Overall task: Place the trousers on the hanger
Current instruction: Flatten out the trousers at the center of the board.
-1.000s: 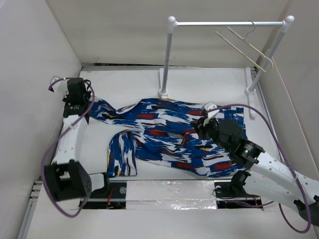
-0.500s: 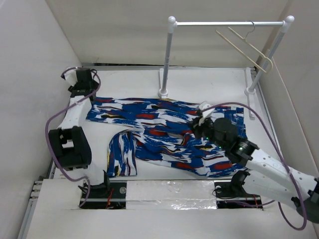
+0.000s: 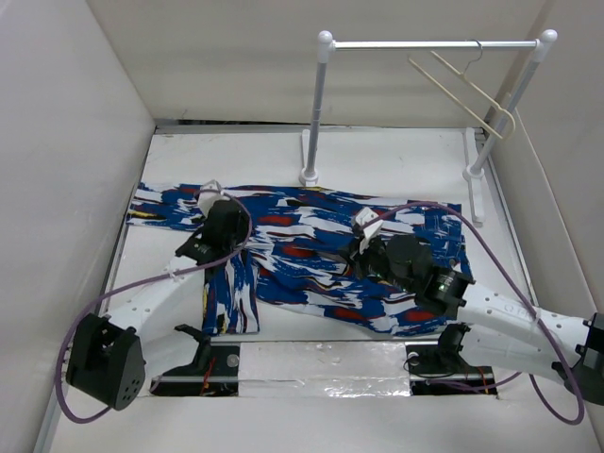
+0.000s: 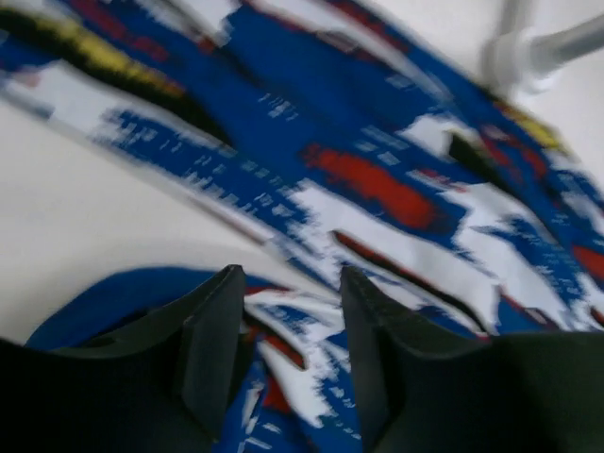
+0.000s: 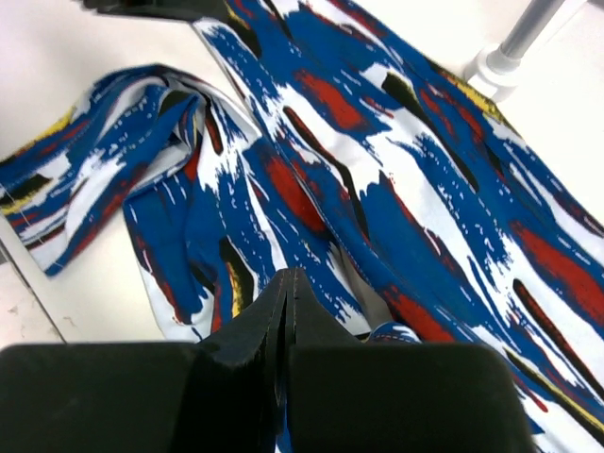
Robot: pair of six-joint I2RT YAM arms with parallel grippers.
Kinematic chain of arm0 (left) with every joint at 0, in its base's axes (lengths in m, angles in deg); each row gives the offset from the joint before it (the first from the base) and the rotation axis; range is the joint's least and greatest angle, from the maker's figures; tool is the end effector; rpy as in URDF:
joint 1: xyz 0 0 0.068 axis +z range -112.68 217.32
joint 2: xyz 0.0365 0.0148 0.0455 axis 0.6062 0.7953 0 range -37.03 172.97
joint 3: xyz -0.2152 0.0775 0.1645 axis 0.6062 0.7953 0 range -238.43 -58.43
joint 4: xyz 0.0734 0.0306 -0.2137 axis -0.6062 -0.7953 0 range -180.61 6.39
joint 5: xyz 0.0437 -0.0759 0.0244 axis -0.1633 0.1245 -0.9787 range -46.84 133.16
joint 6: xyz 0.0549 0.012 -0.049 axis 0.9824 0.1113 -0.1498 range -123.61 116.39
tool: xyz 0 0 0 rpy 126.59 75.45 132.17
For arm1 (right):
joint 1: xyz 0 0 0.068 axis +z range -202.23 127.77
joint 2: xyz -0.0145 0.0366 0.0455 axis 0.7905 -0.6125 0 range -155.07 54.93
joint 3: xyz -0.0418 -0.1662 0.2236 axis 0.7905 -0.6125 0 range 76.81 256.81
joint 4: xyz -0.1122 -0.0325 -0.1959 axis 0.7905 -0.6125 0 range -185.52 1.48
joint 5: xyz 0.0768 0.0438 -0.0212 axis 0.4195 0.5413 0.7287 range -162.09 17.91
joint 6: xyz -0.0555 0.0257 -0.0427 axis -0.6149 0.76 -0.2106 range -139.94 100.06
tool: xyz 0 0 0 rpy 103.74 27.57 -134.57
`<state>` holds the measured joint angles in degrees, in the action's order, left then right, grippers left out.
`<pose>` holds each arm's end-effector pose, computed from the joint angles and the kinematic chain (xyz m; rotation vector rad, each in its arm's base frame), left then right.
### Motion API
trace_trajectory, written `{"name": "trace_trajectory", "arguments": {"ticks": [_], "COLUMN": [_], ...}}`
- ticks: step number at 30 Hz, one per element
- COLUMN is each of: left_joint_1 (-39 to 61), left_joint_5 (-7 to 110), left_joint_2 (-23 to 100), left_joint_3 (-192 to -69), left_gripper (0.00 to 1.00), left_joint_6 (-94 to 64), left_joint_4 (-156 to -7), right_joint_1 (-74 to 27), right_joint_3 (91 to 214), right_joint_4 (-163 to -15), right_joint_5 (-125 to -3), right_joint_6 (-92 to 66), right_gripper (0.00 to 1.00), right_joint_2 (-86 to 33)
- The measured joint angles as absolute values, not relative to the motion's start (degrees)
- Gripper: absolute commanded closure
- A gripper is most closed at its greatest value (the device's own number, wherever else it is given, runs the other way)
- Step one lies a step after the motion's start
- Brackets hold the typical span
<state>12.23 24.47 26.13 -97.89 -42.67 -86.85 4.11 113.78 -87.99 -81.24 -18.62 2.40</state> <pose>0.2177 -0.0797 0.2678 -0.4494 1.9846 -0.3771 0.1205 0.1631 0.2968 -0.7591 1.7051 0.5583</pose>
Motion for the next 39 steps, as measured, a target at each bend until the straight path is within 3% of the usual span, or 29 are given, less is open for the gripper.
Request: {"name": "trace_trajectory", "arguments": {"ticks": [2, 10, 16, 18, 19, 20, 23, 29, 31, 35, 39], "left_joint_1": [12.3, 12.28, 12.87, 13.42, 13.55, 13.74, 14.31, 15.69, 15.69, 15.67, 15.56], "left_joint_5": [23.42, 19.85, 15.31, 15.09, 14.89, 14.78, 14.46, 14.59, 14.7, 14.76, 14.43], "left_joint_2": [24.95, 11.07, 15.01, 19.94, 22.79, 25.63, 32.12, 42.37, 47.42, 56.14, 55.99], "left_joint_3": [-93.57, -83.47, -83.21, -83.21, -83.23, -83.32, -84.78, -97.06, -103.34, -113.89, -115.69], "left_gripper": [0.47, 0.47, 0.44, 0.54, 0.62, 0.79, 0.99, 1.0, 0.93, 0.42, 0.36], "left_joint_6": [-44.16, -50.37, -54.26, -54.32, -54.32, -54.41, -53.43, -49.38, -47.85, -44.99, -43.48], "left_joint_4": [-88.01, -94.5, -93.78, -92.12, -91.25, -90.55, -89.15, -85.41, -84.54, -84.34, -85.19], "right_joint_1": [4.11, 4.11, 4.11, 4.11, 4.11, 4.11, 4.11, 4.11, 4.11, 4.11, 4.11], "right_joint_3": [112.82, 110.5, 110.48, 110.42, 110.31, 110.13, 109.61, 109.59, 109.59, 109.19, 108.14], "right_joint_4": [-87.59, -87.57, -86.79, -86.79, -86.79, -86.76, -86.81, -86.76, -86.79, -86.81, -87.05], "right_joint_5": [-81.13, -79.62, -77.89, -77.63, -77.63, -77.63, -77.74, -78.92, -79.38, -80.3, -81.13], "right_joint_6": [-18.49, -18.4, -18.18, -18.18, -18.18, -18.16, -18.1, -17.9, -17.62, -17.53, -17.55], "right_gripper": [1.0, 1.0, 0.99, 0.99, 0.99, 0.99, 0.99, 0.99, 0.99, 0.99, 0.95], "right_joint_2": [2.03, 1.29, 1.31, 1.46, 1.74, 2.14, 3.67, 4.21, 4.19, 4.37, 5.26]}}
